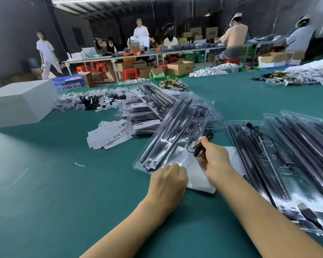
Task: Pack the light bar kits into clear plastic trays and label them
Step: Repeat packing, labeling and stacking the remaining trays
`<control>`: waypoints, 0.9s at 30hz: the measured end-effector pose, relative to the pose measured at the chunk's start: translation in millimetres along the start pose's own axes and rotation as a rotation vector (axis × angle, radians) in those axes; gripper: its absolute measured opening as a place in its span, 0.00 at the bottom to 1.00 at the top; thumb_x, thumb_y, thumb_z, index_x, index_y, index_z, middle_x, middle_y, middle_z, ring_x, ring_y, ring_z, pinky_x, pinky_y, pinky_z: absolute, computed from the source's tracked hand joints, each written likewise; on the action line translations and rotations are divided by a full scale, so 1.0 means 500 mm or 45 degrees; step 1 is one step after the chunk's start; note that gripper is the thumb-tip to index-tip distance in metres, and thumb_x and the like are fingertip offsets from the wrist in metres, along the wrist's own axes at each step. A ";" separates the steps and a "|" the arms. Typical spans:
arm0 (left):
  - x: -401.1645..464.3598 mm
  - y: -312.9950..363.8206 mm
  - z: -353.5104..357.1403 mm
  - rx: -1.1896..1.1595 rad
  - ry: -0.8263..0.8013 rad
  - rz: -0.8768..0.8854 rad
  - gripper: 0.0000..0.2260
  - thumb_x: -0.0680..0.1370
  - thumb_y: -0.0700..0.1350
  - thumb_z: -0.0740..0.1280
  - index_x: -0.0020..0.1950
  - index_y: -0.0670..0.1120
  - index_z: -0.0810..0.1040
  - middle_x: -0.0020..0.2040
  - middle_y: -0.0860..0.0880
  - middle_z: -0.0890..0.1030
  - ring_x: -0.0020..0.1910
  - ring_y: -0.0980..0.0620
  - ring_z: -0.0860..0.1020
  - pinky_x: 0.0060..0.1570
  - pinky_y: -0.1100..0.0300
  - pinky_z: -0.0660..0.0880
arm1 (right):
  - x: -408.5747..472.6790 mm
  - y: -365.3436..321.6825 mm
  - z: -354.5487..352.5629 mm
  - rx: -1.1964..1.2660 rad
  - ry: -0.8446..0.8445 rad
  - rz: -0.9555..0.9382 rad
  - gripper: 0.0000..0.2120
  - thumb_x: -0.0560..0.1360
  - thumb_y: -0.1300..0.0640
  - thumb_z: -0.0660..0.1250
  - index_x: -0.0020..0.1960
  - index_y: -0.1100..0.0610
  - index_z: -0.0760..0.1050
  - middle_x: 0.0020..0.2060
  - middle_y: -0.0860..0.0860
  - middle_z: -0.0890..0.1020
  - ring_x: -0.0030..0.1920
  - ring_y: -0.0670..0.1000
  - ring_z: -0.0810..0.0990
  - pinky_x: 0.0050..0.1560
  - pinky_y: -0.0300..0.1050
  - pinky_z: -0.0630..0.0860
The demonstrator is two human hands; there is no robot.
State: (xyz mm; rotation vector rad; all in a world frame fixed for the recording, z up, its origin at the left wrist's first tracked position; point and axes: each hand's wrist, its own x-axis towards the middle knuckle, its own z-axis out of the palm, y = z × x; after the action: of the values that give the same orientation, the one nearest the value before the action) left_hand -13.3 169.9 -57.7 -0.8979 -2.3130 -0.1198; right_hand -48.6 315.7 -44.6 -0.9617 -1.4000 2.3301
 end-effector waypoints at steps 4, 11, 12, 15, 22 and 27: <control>-0.004 -0.003 0.005 -0.230 0.039 -0.125 0.19 0.56 0.33 0.78 0.26 0.43 0.67 0.23 0.47 0.68 0.20 0.46 0.67 0.20 0.64 0.58 | 0.000 0.006 0.001 -0.214 -0.013 -0.088 0.16 0.77 0.51 0.67 0.45 0.66 0.75 0.36 0.56 0.72 0.37 0.52 0.69 0.31 0.41 0.70; -0.021 -0.005 -0.015 -0.150 -0.100 -0.297 0.13 0.68 0.51 0.76 0.40 0.42 0.80 0.41 0.43 0.78 0.36 0.42 0.77 0.32 0.55 0.74 | -0.010 0.001 0.004 -0.294 -0.073 -0.072 0.12 0.78 0.53 0.66 0.42 0.60 0.79 0.33 0.53 0.76 0.32 0.49 0.72 0.22 0.33 0.69; -0.020 -0.005 -0.028 -0.147 -0.165 -0.344 0.13 0.71 0.52 0.72 0.43 0.43 0.80 0.45 0.43 0.78 0.39 0.42 0.78 0.33 0.55 0.72 | -0.009 0.000 0.003 -0.283 -0.075 -0.065 0.11 0.78 0.53 0.66 0.43 0.60 0.80 0.34 0.53 0.77 0.33 0.49 0.72 0.23 0.34 0.70; -0.020 -0.009 -0.030 -0.038 -0.337 -0.321 0.13 0.79 0.53 0.62 0.51 0.44 0.76 0.49 0.46 0.75 0.44 0.45 0.78 0.35 0.58 0.65 | -0.010 0.000 0.002 -0.301 -0.072 -0.066 0.12 0.78 0.52 0.66 0.42 0.60 0.79 0.35 0.53 0.76 0.33 0.49 0.72 0.26 0.36 0.70; 0.001 -0.004 -0.073 -0.053 -0.404 -0.261 0.30 0.50 0.34 0.79 0.33 0.47 0.59 0.19 0.48 0.63 0.14 0.48 0.66 0.21 0.65 0.44 | -0.019 0.018 0.006 -0.362 -0.087 -0.214 0.18 0.78 0.53 0.65 0.44 0.71 0.75 0.35 0.56 0.71 0.36 0.54 0.66 0.38 0.45 0.66; 0.005 -0.009 -0.073 -0.200 -0.328 -0.254 0.27 0.57 0.31 0.78 0.33 0.46 0.59 0.20 0.49 0.56 0.14 0.44 0.64 0.23 0.65 0.39 | -0.026 0.035 0.013 -0.520 -0.009 -0.431 0.21 0.78 0.54 0.65 0.32 0.56 0.59 0.27 0.52 0.59 0.32 0.52 0.57 0.34 0.45 0.55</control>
State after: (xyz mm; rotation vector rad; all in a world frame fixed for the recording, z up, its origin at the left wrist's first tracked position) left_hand 2.1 156.8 -26.8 -0.7948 -2.6619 -0.2894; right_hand -41.4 295.7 -52.3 -0.7363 -1.9170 1.8437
